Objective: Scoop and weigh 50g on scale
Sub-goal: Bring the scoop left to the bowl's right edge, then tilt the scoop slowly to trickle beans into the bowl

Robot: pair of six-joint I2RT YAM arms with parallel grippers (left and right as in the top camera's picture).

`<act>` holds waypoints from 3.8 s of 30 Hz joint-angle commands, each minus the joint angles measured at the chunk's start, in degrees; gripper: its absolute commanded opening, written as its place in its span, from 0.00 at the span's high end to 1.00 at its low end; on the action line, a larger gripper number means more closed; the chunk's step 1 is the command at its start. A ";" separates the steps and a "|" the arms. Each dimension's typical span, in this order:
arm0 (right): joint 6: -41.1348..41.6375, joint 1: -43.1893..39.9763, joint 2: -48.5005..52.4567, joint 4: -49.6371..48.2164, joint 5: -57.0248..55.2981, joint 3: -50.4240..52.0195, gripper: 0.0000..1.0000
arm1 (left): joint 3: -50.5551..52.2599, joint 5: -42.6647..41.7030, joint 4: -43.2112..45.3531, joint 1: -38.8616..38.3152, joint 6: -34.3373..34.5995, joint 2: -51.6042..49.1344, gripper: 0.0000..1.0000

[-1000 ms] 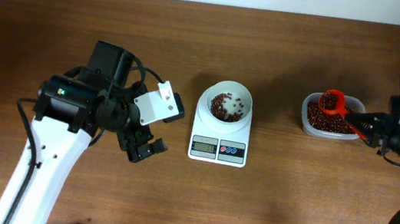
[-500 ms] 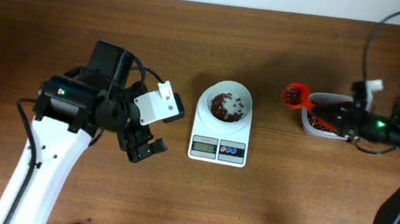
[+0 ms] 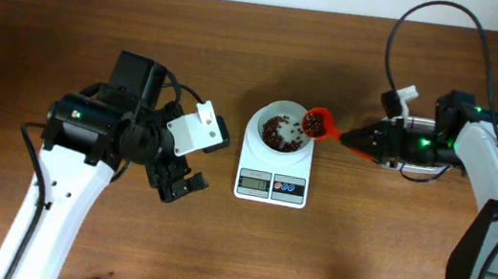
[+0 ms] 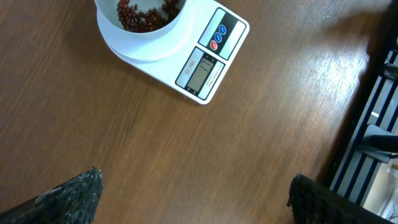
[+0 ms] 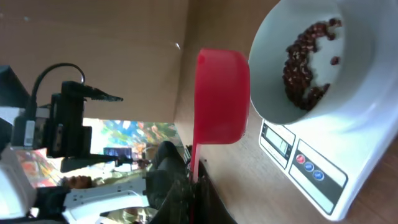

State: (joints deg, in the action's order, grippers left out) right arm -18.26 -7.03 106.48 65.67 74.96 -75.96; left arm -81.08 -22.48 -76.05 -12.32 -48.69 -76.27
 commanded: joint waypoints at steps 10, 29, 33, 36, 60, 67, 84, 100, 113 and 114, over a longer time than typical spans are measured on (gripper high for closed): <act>-1.25 1.57 0.68 -2.60 0.85 0.15 0.96 | 0.48 -0.24 -0.04 0.22 -0.87 0.76 0.01; -1.22 1.88 0.68 -4.22 -2.16 0.15 0.96 | 0.48 -0.24 -0.04 0.22 -0.87 0.76 0.01; -1.22 1.88 0.68 -4.63 -2.16 0.15 0.96 | 0.48 -0.24 -0.04 0.22 -0.87 0.76 0.01; -1.22 2.19 0.68 -4.87 -2.25 0.15 0.96 | 0.48 -0.24 -0.04 0.22 -0.90 0.76 0.01; 8.07 8.68 0.50 -15.87 -18.99 -0.13 0.96 | 0.48 -0.24 -0.04 0.22 -0.87 0.76 0.01; 8.07 8.68 -0.44 -16.63 -19.37 -0.52 0.96 | 0.48 -0.24 -0.04 0.22 -0.87 0.76 0.01; 8.26 9.29 -3.89 -14.91 -21.88 -2.89 0.96 | 0.48 -0.24 -0.07 0.22 -0.87 0.76 0.01; 9.81 16.17 -5.79 -15.61 -33.27 -3.13 0.96 | 0.48 -0.24 -0.04 0.22 -0.90 0.76 0.01; 11.28 18.45 -5.86 -15.61 -37.22 -5.92 0.96 | 0.48 -0.24 -0.04 0.22 -0.87 0.76 0.01; 11.28 18.49 -5.86 -15.61 -37.38 -5.92 0.96 | 0.48 -0.24 -0.04 0.22 -0.87 0.76 0.01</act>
State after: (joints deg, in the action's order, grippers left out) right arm -7.38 10.98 102.04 50.22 38.33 -80.34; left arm -81.08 -22.48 -76.07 -12.29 -48.69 -76.27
